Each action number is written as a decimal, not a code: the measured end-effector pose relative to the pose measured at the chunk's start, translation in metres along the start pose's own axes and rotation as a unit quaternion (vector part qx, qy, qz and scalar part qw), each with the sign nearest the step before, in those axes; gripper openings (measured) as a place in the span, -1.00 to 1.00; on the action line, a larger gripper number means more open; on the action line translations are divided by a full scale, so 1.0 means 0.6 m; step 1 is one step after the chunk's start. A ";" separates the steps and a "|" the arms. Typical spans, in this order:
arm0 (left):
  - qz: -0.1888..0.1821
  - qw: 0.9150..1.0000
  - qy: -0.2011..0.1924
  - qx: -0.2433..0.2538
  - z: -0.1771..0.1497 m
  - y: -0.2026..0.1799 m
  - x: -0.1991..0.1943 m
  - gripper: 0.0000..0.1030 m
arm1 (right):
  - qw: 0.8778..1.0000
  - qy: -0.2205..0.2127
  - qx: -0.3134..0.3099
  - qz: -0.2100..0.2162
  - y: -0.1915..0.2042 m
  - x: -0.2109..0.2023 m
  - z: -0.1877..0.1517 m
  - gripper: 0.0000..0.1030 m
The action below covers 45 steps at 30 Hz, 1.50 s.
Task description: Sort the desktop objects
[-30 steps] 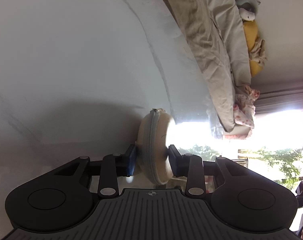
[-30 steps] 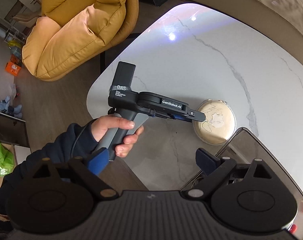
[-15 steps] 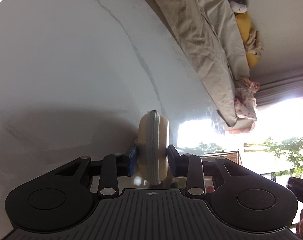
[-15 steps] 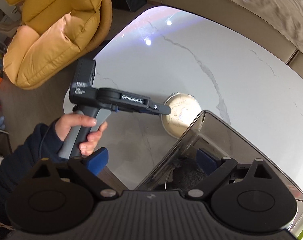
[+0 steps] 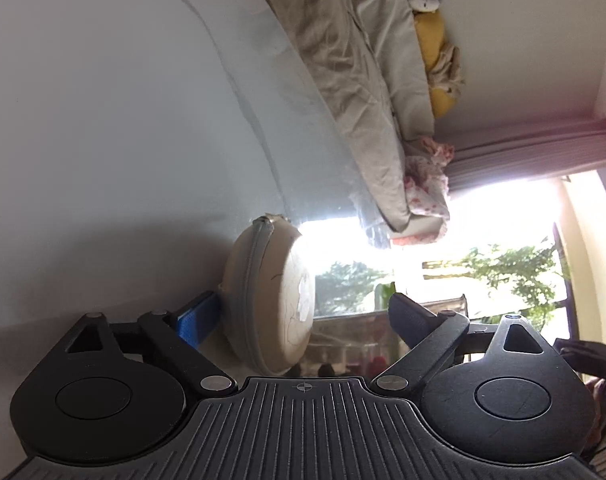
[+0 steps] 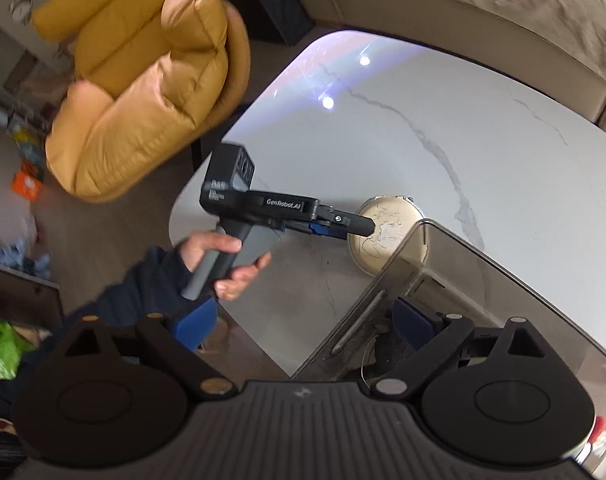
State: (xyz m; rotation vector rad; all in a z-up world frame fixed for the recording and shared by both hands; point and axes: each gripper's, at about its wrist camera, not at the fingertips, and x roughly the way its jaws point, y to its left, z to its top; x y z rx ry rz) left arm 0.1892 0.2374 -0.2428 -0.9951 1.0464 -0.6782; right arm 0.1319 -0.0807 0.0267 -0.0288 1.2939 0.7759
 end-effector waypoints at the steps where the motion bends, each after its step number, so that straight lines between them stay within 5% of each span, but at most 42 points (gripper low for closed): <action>1: -0.003 1.000 -0.002 -0.001 0.003 0.001 0.003 0.84 | 1.000 -0.004 0.008 0.001 -0.009 -0.006 -0.002 0.87; 5: -0.030 0.999 0.002 0.026 0.013 -0.004 0.013 0.97 | 0.999 -0.013 0.039 0.007 -0.044 -0.014 -0.010 0.87; 10: -0.121 0.993 -0.005 0.001 0.019 0.009 0.002 0.98 | 0.998 -0.019 0.063 0.018 -0.073 -0.010 -0.014 0.87; 13: -0.024 0.999 0.014 0.025 0.017 -0.017 0.024 0.98 | 0.998 -0.024 0.062 0.006 -0.078 -0.004 -0.011 0.87; 17: 0.084 0.992 0.042 0.085 0.009 -0.061 0.065 0.98 | 0.997 -0.043 0.031 -0.049 -0.067 0.010 0.013 0.86; 19: 0.077 0.993 0.040 0.077 0.011 -0.069 0.069 0.98 | 0.996 -0.051 0.020 -0.065 -0.060 0.018 0.033 0.86; 22: -0.070 0.996 0.043 0.021 0.017 -0.058 0.064 0.98 | 0.997 -0.066 0.037 -0.034 -0.061 0.019 0.044 0.86; 24: -0.083 0.996 0.037 0.023 0.017 -0.066 0.070 0.98 | 0.997 -0.071 0.039 -0.018 -0.062 0.016 0.037 0.86; 31: 0.023 0.999 0.040 -0.016 0.030 -0.066 0.123 0.98 | 0.993 -0.081 0.022 -0.085 -0.088 0.015 0.046 0.86; 35: 0.069 0.996 0.043 -0.027 0.040 -0.074 0.139 0.99 | 0.990 -0.044 0.021 -0.134 -0.149 0.049 0.092 0.85; 41: 0.068 0.996 0.059 -0.024 0.061 -0.084 0.160 0.99 | 0.991 0.049 0.102 -0.078 -0.274 0.149 0.129 0.40; 45: 0.063 0.995 0.071 -0.022 0.067 -0.076 0.168 0.99 | 0.988 0.074 0.130 -0.040 -0.328 0.198 0.129 0.39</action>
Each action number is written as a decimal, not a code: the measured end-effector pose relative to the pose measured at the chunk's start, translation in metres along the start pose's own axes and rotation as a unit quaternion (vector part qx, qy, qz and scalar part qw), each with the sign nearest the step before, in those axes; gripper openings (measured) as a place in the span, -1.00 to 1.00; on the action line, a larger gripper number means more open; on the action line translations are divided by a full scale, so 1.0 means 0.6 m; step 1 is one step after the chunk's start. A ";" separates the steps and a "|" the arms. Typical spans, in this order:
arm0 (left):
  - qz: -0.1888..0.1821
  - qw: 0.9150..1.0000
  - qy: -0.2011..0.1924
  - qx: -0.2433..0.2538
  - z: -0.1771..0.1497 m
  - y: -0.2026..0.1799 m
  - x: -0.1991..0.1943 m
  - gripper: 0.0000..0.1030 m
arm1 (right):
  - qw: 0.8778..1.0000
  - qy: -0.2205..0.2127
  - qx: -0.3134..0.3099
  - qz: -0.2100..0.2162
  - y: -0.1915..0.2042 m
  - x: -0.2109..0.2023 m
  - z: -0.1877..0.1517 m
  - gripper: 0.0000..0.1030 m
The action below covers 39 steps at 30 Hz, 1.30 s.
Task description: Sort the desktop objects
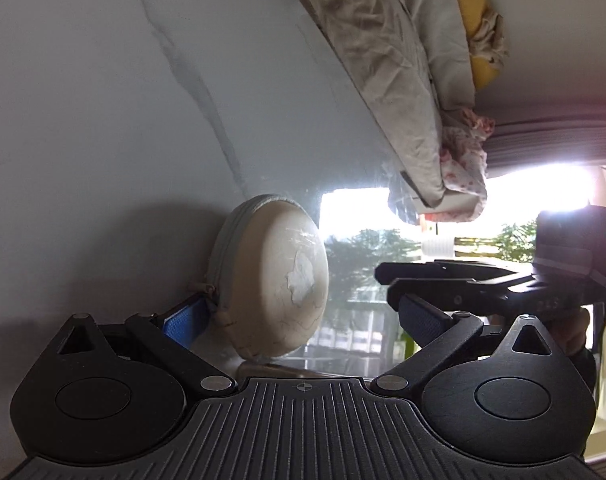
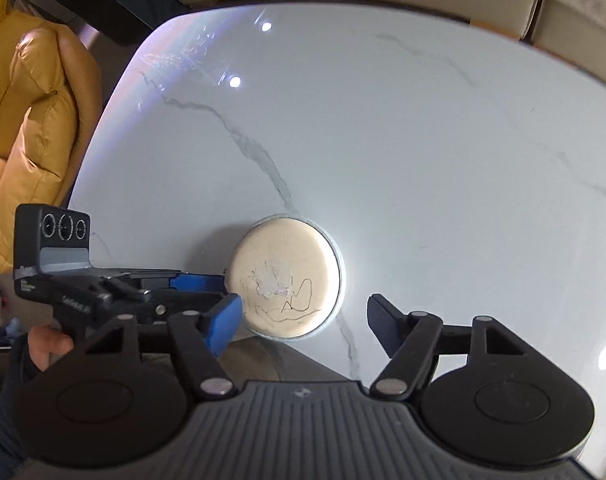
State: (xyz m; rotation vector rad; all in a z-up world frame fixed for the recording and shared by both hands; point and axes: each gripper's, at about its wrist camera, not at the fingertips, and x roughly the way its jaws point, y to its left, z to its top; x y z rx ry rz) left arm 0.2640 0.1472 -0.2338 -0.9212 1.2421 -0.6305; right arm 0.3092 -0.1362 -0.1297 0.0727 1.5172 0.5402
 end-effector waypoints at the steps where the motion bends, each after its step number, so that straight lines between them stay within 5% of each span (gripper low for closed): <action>1: -0.003 1.000 0.002 -0.001 0.000 0.004 0.000 0.99 | 1.000 0.006 0.006 0.009 -0.012 0.010 0.003 0.39; 9: -0.044 0.999 0.011 0.005 -0.003 0.022 -0.002 1.00 | 0.998 0.032 -0.054 -0.002 -0.031 0.067 0.025 -0.09; 18: -0.034 0.999 0.005 0.018 0.008 0.014 0.003 1.00 | 0.998 0.027 -0.041 0.035 -0.055 0.076 0.014 -0.09; 25: -0.148 0.989 0.002 0.009 0.008 0.036 -0.007 1.00 | 0.998 0.020 -0.030 0.051 -0.080 0.060 0.010 -0.09; 28: -0.134 0.991 -0.007 0.009 0.011 0.026 0.001 1.00 | 0.998 0.018 -0.025 0.059 -0.092 0.062 0.010 -0.09; 32: -0.060 0.997 0.003 0.044 0.017 -0.007 0.029 1.00 | 0.997 0.021 -0.030 0.070 -0.092 0.070 0.007 -0.05; 39: -0.041 0.999 -0.015 0.014 0.023 -0.015 0.038 0.99 | 0.997 0.019 -0.017 0.068 -0.105 0.070 0.002 -0.06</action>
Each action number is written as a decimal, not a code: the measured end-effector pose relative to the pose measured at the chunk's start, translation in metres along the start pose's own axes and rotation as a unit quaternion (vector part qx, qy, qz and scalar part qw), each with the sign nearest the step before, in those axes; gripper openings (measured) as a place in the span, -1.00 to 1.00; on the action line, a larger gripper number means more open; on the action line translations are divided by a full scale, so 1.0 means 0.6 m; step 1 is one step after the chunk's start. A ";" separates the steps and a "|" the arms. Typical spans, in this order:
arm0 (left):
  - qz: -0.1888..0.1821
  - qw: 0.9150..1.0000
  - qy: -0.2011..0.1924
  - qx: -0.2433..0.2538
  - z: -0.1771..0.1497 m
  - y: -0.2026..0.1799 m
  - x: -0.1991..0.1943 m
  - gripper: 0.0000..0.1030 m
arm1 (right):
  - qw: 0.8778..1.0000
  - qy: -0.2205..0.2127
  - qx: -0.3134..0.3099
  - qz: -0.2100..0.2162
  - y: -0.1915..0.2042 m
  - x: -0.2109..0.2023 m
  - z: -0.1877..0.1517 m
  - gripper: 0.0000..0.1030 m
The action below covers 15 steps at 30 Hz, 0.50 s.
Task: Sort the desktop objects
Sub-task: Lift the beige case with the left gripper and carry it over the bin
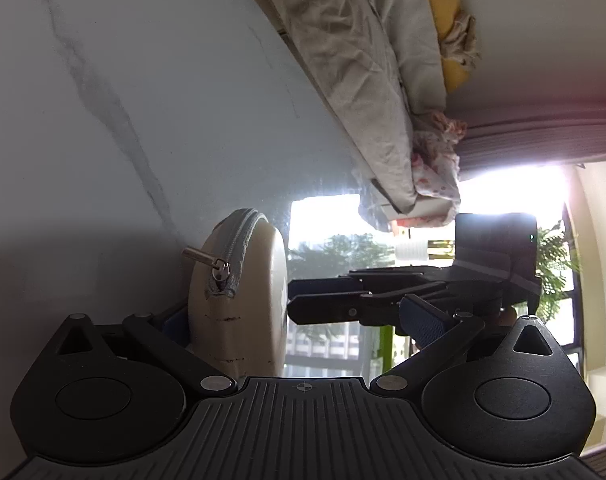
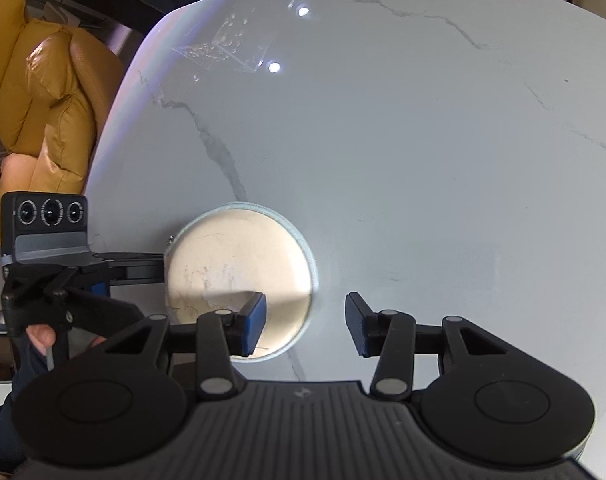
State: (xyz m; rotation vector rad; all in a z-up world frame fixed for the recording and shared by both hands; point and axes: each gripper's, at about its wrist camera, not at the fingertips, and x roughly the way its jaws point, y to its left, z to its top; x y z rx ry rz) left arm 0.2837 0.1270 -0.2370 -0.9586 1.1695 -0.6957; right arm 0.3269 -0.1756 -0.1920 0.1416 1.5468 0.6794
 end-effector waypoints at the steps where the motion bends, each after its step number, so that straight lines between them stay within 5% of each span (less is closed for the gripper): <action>1: 0.003 1.000 0.000 -0.003 0.000 0.000 -0.001 0.98 | 1.000 -0.001 0.005 -0.003 -0.002 -0.002 -0.002 -0.05; 5: 0.032 0.999 0.005 -0.016 -0.005 0.002 -0.001 0.82 | 0.999 -0.017 0.020 -0.038 0.002 -0.029 -0.007 0.11; 8: 0.070 0.997 0.010 -0.027 -0.005 0.003 0.003 0.28 | 0.996 -0.036 0.032 -0.074 0.022 -0.080 -0.022 0.24; 9: 0.076 0.997 0.013 -0.030 -0.005 0.004 0.004 0.26 | 0.995 -0.043 0.036 -0.085 0.030 -0.100 -0.028 0.30; 15: 0.131 0.991 0.009 0.002 -0.002 -0.024 0.007 0.06 | 0.996 -0.089 -0.003 -0.001 0.147 -0.249 -0.127 0.71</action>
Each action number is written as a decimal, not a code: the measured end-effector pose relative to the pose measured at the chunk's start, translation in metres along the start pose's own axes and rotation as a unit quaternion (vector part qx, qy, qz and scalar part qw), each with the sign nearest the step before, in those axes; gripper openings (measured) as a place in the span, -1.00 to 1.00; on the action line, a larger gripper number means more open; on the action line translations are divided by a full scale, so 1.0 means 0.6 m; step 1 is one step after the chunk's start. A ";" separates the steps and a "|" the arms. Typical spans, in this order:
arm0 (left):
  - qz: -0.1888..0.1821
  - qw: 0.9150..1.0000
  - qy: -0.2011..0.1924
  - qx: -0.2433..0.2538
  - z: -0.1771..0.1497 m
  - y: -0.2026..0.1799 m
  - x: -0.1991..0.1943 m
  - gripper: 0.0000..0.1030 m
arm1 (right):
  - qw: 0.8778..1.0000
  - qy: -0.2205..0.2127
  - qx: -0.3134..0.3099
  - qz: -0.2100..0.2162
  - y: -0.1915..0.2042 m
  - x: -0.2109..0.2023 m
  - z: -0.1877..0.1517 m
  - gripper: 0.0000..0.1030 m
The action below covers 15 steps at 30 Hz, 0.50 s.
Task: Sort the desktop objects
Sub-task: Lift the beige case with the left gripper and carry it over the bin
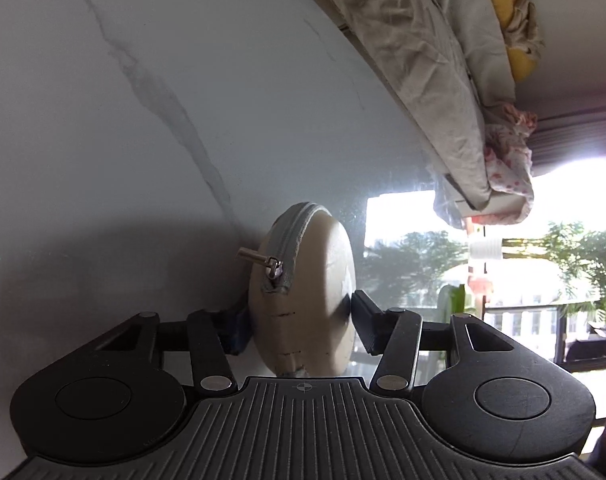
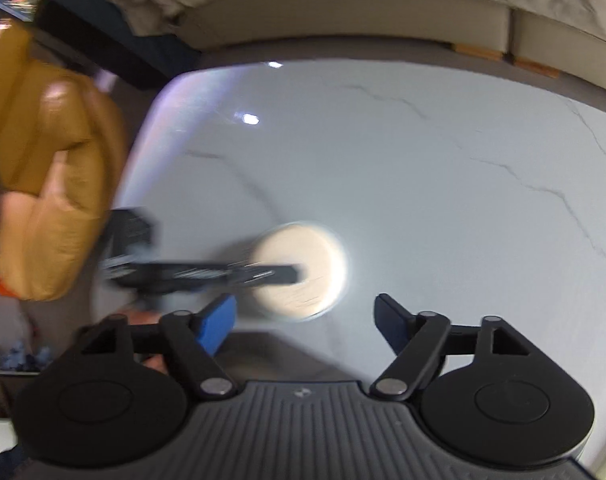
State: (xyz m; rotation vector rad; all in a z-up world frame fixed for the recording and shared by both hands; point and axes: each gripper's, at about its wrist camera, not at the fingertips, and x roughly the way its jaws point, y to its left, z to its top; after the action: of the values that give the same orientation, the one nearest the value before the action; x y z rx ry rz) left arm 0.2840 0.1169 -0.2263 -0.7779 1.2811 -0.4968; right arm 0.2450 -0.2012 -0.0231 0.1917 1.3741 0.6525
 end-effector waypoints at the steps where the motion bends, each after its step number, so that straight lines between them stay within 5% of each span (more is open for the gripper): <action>1: 0.006 1.000 0.000 0.004 0.000 -0.006 -0.001 0.05 | 1.000 0.005 -0.019 0.022 0.024 -0.016 -0.018 0.77; 3: 0.016 1.000 -0.003 0.014 -0.003 -0.019 -0.006 0.00 | 0.997 0.025 -0.057 0.053 0.074 -0.032 -0.049 0.91; 5: 0.013 1.000 -0.007 0.024 -0.006 -0.032 -0.014 -0.15 | 0.995 0.050 -0.081 0.026 0.123 -0.017 -0.085 0.90; 10: -0.004 0.999 -0.027 0.043 -0.016 -0.073 -0.061 -0.17 | 0.984 0.103 -0.129 -0.069 0.192 0.037 -0.159 0.75; 15: -0.013 0.998 -0.045 0.047 -0.017 -0.098 -0.106 -0.17 | 0.969 0.104 -0.181 -0.132 0.233 0.027 -0.201 0.73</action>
State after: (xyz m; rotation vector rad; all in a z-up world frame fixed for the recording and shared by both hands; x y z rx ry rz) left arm 0.2640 0.1218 -0.1414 -0.7317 1.1567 -0.5335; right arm 0.0875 -0.1084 0.0068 -0.3576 1.4223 0.6997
